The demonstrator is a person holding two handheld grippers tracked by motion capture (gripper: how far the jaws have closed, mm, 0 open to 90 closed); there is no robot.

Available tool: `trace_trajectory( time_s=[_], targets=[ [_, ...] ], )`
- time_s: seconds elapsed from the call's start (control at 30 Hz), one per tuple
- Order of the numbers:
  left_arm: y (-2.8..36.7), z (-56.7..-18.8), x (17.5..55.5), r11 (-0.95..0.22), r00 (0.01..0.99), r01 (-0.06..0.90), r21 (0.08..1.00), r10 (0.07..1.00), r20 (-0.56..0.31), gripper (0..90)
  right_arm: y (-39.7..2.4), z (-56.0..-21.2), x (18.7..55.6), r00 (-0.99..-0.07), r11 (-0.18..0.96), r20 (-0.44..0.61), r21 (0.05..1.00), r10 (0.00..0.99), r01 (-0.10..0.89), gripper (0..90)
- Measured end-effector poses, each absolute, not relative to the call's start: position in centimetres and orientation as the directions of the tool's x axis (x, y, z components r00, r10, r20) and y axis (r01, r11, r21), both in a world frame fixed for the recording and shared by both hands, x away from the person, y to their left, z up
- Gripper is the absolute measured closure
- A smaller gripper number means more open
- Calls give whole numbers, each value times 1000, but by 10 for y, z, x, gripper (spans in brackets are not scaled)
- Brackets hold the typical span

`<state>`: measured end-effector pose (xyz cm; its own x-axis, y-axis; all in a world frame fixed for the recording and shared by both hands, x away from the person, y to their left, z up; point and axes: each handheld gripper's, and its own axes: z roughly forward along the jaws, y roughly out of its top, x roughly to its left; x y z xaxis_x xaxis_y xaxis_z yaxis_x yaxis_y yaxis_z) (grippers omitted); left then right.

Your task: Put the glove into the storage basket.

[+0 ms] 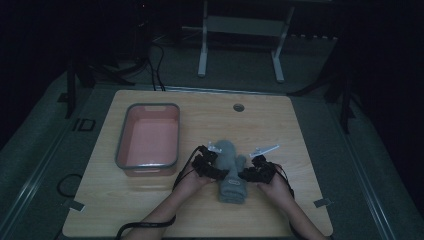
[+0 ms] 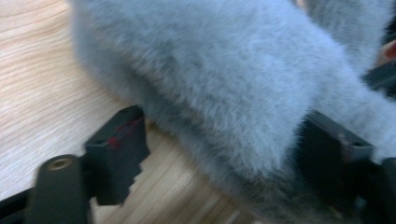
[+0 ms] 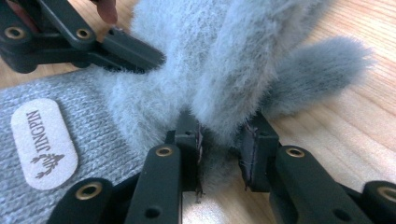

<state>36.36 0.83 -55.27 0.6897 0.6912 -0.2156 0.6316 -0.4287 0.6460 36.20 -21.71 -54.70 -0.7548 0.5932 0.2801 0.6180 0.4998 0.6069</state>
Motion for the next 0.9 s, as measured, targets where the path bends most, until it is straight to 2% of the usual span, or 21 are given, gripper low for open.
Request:
trace_trajectory(
  time_s=[0.03,0.07,0.13,0.2,0.3,0.47,0.73,0.9],
  targets=[
    [8,-552,364,-433,706,631,644,664,-245,338,-217,-547,362,-754,500,281,606,593,619,729],
    [7,-552,364,-432,710,634,642,653,-261,452,-217,-547,362,-753,499,281,605,595,620,736],
    [6,-552,363,-437,723,624,648,637,-267,574,-217,-546,362,-755,503,276,605,595,617,748],
    [4,-550,361,-449,735,604,658,633,-243,673,-217,-546,362,-751,497,283,604,597,623,761],
    [1,-547,358,-466,749,577,671,630,-206,752,-219,-546,361,-743,483,293,608,602,631,781],
    [0,-536,356,-457,756,561,690,622,-203,788,-223,-540,359,-738,460,316,618,597,637,811],
    [2,-502,354,-419,764,535,734,611,-207,798,-234,-515,357,-737,382,360,678,573,628,820],
    [3,-470,353,-440,785,471,765,604,-136,798,-235,-484,356,-754,351,345,725,559,592,823]
  ],
)
